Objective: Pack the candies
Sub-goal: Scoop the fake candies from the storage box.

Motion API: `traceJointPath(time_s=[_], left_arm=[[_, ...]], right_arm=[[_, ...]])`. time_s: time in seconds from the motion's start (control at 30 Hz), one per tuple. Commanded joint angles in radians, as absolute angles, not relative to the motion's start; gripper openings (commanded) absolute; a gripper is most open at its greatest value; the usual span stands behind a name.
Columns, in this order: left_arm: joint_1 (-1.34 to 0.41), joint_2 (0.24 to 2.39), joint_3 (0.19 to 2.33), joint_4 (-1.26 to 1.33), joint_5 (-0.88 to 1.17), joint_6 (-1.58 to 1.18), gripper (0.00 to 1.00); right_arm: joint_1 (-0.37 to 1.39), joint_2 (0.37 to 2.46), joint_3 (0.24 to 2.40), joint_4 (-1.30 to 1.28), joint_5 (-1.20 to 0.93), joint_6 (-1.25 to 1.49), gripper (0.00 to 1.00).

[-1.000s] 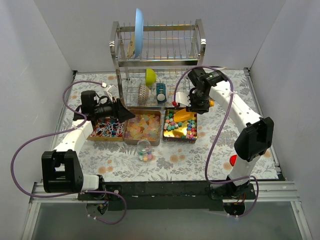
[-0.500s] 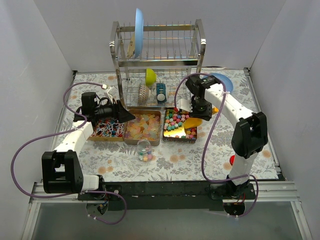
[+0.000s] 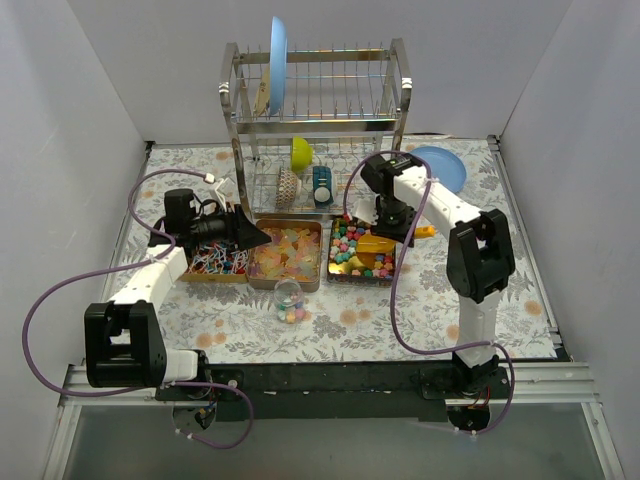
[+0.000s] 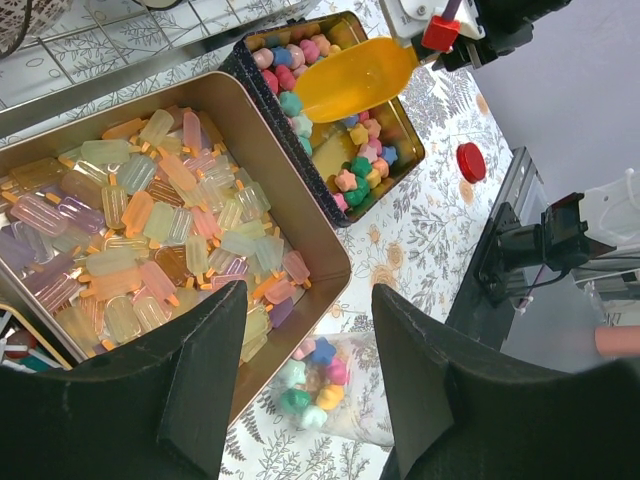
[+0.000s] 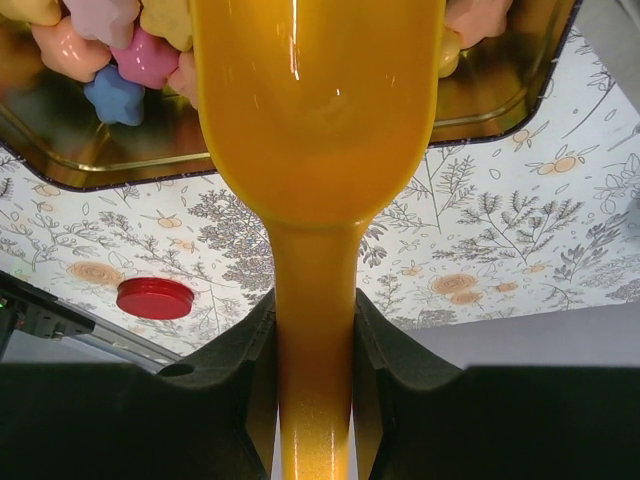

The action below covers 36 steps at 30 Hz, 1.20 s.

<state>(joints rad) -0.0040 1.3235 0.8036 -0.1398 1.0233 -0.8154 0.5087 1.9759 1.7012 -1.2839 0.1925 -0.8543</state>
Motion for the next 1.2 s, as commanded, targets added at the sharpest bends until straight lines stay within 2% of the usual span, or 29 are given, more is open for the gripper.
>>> traceJointPath(time_s=[0.0,0.4,0.6,0.77,1.07,1.17], left_arm=[[-0.003,1.279,0.787,-0.103,1.022,-0.827,0.52],[-0.003,1.281,0.764,-0.094,1.023,-0.835,0.52],[-0.003,1.289,0.779,-0.127,1.016,-0.821,0.53],[-0.003,1.301,0.843,-0.218,1.006,-0.746,0.52],[-0.003,1.276,0.848,-0.276,0.996,-0.673,0.52],[-0.003,1.269,0.831,-0.262,0.989,-0.681,0.52]], right_arm=[[0.532,1.993,1.772,-1.305,0.222,-0.816,0.01],[0.618,2.100,1.799,-1.299,0.172,-0.857,0.01],[0.618,2.017,1.596,-1.106,0.158,-0.997,0.01],[0.618,1.950,1.508,-0.967,0.107,-1.124,0.01],[0.557,1.977,1.744,-1.069,0.143,-1.342,0.01],[0.540,1.964,1.726,-1.088,0.138,-1.385,0.01]])
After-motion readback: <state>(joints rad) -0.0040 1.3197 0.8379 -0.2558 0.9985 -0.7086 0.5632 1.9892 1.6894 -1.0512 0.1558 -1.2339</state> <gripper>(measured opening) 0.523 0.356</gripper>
